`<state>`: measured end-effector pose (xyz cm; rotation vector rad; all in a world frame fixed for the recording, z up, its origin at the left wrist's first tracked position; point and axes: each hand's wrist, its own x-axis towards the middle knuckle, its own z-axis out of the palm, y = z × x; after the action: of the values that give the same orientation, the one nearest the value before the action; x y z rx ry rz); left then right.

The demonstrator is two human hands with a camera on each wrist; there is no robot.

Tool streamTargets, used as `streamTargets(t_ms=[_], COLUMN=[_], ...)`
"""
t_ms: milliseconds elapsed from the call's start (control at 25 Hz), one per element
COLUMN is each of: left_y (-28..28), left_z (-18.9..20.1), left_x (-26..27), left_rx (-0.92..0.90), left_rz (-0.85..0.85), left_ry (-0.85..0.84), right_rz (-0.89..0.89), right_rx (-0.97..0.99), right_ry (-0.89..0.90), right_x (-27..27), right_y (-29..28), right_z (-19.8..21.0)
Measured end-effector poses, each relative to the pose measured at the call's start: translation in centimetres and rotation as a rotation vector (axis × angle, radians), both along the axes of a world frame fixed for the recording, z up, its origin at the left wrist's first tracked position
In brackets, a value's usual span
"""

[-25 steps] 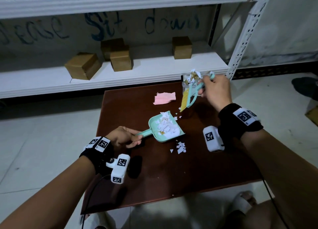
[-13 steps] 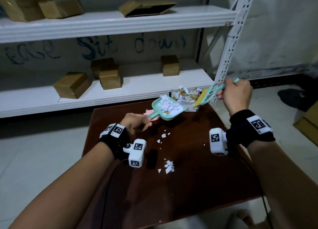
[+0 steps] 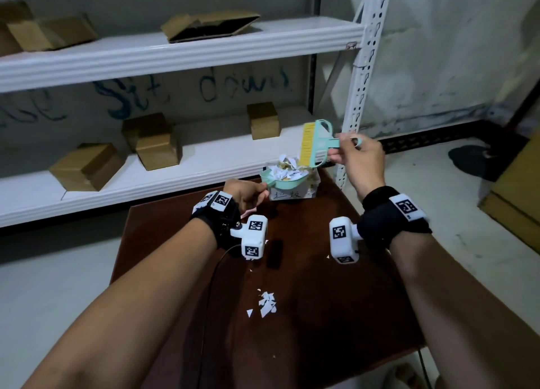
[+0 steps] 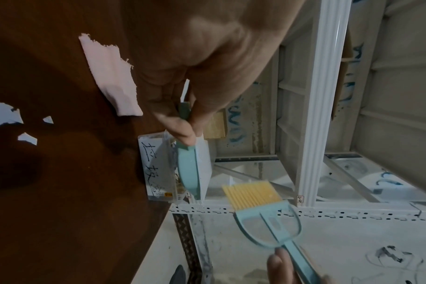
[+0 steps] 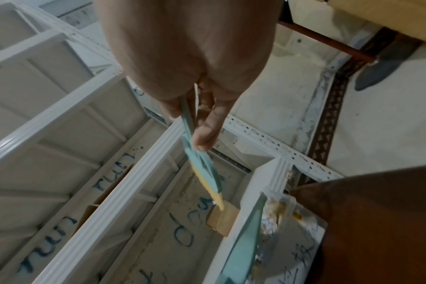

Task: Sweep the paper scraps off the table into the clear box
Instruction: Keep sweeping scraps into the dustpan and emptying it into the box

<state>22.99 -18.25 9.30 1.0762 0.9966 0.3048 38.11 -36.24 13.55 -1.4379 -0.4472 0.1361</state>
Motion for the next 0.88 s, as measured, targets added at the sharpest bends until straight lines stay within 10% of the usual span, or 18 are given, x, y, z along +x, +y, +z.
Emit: streamTargets(t_ms=[320, 880], left_y=[0.0, -0.2], left_z=[0.5, 0.7], left_x=[-0.1, -1.6], left_rx=[0.058, 0.094], left_rz=[0.014, 0.023], left_ry=[0.003, 0.022], right_rz=[0.336, 0.218], right_rx=[-0.104, -0.111], right_ry=[0.07, 0.026], right_x=[-1.4, 0.4], right_y=[4.0, 4.8], right_z=[-4.4, -4.4])
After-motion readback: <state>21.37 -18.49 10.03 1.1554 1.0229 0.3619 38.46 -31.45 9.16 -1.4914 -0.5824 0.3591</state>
